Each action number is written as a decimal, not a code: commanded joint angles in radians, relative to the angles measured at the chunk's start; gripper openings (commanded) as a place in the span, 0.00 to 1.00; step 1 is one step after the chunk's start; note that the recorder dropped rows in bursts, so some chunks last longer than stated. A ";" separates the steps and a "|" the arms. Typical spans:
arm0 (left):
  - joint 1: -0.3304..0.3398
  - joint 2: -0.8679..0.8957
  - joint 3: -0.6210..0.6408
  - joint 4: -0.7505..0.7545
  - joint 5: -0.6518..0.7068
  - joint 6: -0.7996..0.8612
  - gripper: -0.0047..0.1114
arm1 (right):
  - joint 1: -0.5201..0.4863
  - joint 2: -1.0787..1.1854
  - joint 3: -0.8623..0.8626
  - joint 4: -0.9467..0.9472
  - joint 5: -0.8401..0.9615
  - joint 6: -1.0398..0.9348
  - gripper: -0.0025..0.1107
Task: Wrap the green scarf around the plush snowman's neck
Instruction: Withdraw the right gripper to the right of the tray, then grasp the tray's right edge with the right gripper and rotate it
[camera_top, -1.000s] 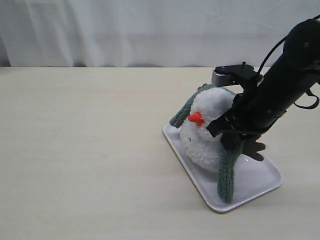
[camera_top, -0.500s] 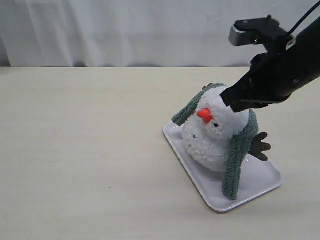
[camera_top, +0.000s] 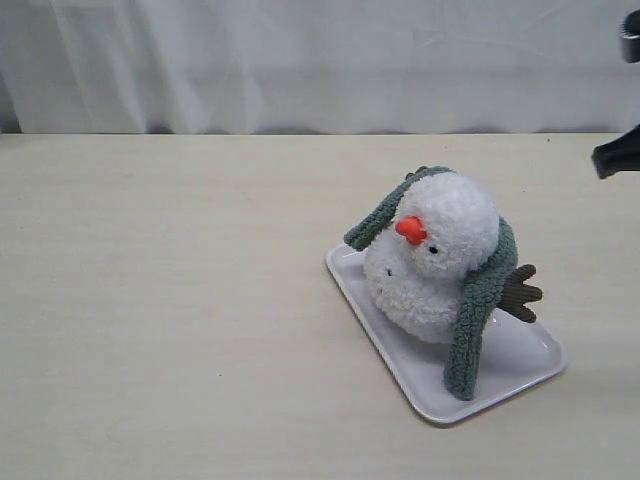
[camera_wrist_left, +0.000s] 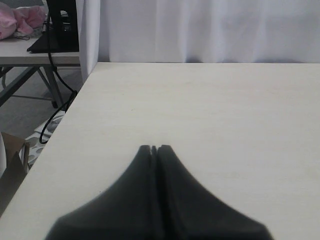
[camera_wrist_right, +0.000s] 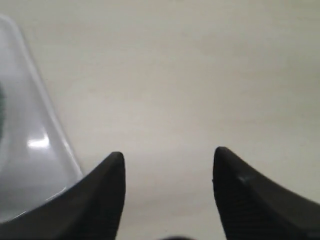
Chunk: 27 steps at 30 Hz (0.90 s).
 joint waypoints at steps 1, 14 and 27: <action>-0.004 -0.002 0.002 0.003 -0.012 0.000 0.04 | -0.209 0.021 0.014 0.259 -0.045 -0.163 0.40; -0.004 -0.002 0.002 0.003 -0.012 0.000 0.04 | -0.382 0.321 0.166 0.635 -0.237 -0.461 0.51; -0.004 -0.002 0.002 0.003 -0.012 0.000 0.04 | -0.382 0.466 0.166 0.981 -0.354 -0.846 0.51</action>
